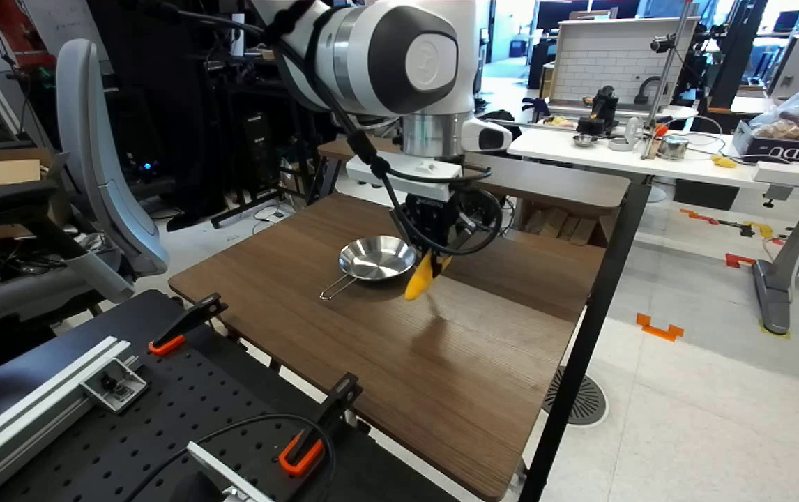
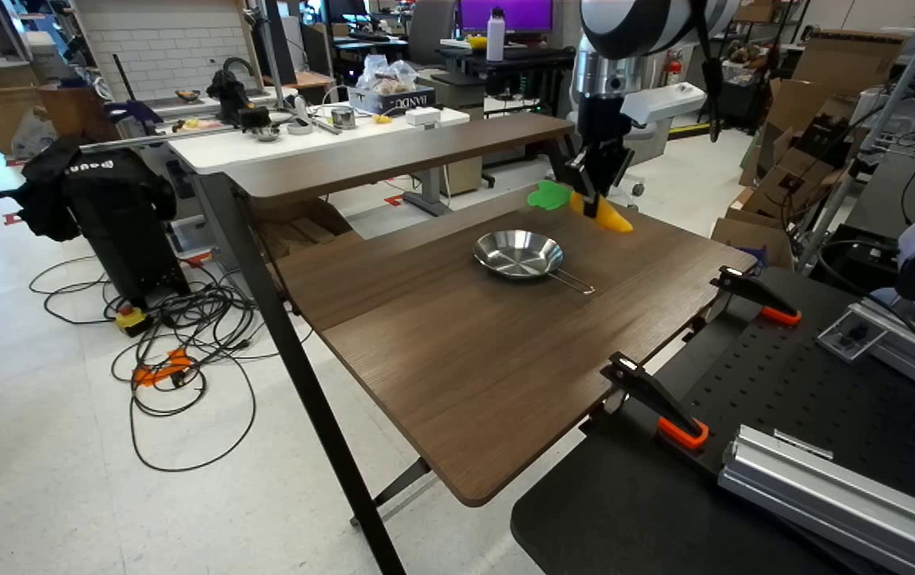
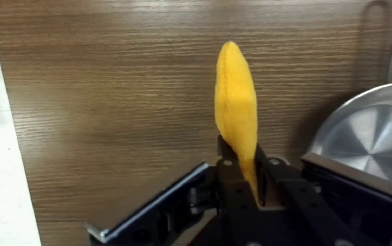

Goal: Pick up the orange plush toy from the table and put it in the silver pan

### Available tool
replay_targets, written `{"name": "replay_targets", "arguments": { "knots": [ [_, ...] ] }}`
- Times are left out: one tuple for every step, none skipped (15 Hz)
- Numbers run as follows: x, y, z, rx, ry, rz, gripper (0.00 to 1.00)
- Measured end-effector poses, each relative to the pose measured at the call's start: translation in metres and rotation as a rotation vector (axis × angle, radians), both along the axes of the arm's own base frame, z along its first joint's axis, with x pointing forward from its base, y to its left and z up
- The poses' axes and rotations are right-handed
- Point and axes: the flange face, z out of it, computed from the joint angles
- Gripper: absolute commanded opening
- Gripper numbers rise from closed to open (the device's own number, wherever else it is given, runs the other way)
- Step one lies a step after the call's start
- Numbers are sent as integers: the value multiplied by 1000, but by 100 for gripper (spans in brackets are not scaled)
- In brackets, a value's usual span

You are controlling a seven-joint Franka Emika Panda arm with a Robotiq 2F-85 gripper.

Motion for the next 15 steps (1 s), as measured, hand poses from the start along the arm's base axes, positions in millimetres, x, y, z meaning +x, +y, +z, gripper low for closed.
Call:
{"name": "replay_targets", "arguments": {
  "knots": [
    [0,10,5,5,-6,17,3],
    [1,20,9,10,-12,33,3],
    [3,29,13,16,-19,48,3],
    [4,37,16,21,-24,61,3],
    [5,45,18,28,-27,73,3],
    [6,51,18,36,-29,83,3],
    [6,56,18,42,-30,92,3],
    [7,61,18,45,-30,102,3],
    [7,64,18,47,-30,110,3],
    [7,67,18,50,-30,117,3],
    [7,70,17,52,-28,123,3],
    [8,72,16,54,-27,129,3],
    [8,74,14,55,-24,135,3],
    [8,76,12,58,-22,140,3],
    [10,77,9,60,-19,145,37]
  ]
}}
